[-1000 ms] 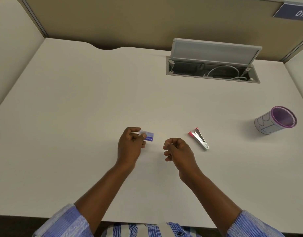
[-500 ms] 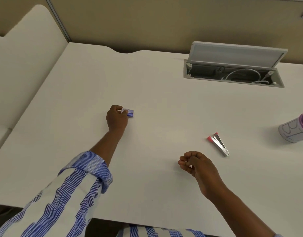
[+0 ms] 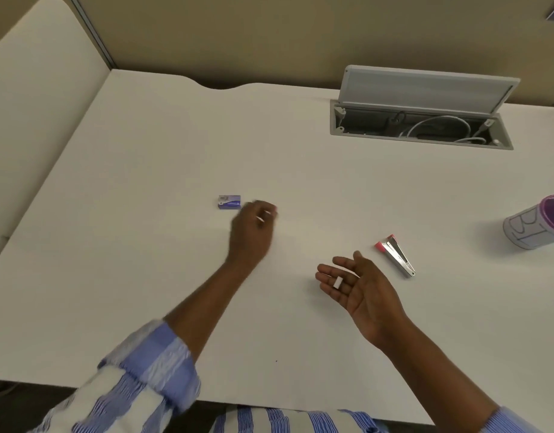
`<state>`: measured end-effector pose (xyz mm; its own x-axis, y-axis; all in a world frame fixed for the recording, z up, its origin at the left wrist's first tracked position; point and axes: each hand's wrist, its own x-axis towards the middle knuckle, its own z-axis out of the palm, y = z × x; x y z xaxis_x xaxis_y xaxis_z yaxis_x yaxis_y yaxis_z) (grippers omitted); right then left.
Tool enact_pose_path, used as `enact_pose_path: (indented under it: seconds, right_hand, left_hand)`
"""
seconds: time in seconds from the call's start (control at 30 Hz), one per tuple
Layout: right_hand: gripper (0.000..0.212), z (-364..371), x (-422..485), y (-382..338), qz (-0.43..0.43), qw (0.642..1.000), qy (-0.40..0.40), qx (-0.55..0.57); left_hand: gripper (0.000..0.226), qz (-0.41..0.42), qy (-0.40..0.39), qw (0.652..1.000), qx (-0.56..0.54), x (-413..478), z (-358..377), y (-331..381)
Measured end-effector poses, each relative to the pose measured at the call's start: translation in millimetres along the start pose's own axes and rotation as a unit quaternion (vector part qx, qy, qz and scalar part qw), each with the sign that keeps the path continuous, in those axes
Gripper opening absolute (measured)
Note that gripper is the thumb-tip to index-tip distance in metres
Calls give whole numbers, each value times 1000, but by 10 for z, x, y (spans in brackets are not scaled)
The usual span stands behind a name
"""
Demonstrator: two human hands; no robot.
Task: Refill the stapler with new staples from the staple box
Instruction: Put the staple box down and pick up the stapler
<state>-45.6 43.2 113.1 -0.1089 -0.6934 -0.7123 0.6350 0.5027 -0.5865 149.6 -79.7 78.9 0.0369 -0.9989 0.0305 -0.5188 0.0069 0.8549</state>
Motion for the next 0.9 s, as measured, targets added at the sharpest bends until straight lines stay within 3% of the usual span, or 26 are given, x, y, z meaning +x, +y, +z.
enact_pose_path:
  seconds: [0.1, 0.2, 0.33, 0.57, 0.63, 0.7, 0.73, 0.77, 0.83, 0.87, 0.9]
  right_hand:
    - [55, 1, 8, -30, 1, 1000, -19, 18]
    - [64, -34, -23, -74, 5, 999, -26, 39]
    - [73, -113, -64, -123, 14, 999, -17, 46]
    - [67, -314, -99, -186, 18, 998, -26, 60]
    - [59, -371, -97, -199, 11, 999, -23, 39]
    - [48, -420, -93, -224, -23, 998, 6, -53]
    - [40, -448, -69, -230, -70, 984, 40, -157]
    - [32, -505, -25, -246, -146, 941, 88, -294]
    - [26, -672, 118, -322, -314, 778, 170, -518]
    - [31, -755, 215, -365, -366, 709, 186, -573]
    - [37, -842, 312, -416, -384, 665, 195, -610]
  left_hand:
    - [14, 91, -192, 977, -24, -511, 180, 305]
    - [23, 156, -280, 947, 27, -843, 324, 396]
    - [21, 195, -279, 937, 74, -945, 457, 438]
    - [6, 195, -244, 949, 47, -1049, 596, 556]
    - [14, 197, -231, 952, 42, -1072, 635, 574]
    - [23, 184, -225, 956, 39, -1099, 691, 591]
    - [21, 160, -222, 961, 33, -1107, 711, 584]
    - [18, 119, -219, 968, 18, -1118, 729, 597]
    - [12, -9, -224, 974, -35, -1134, 766, 628]
    - [9, -83, -231, 967, -71, -1139, 784, 649]
    - [5, -150, -238, 954, -106, -1151, 810, 675]
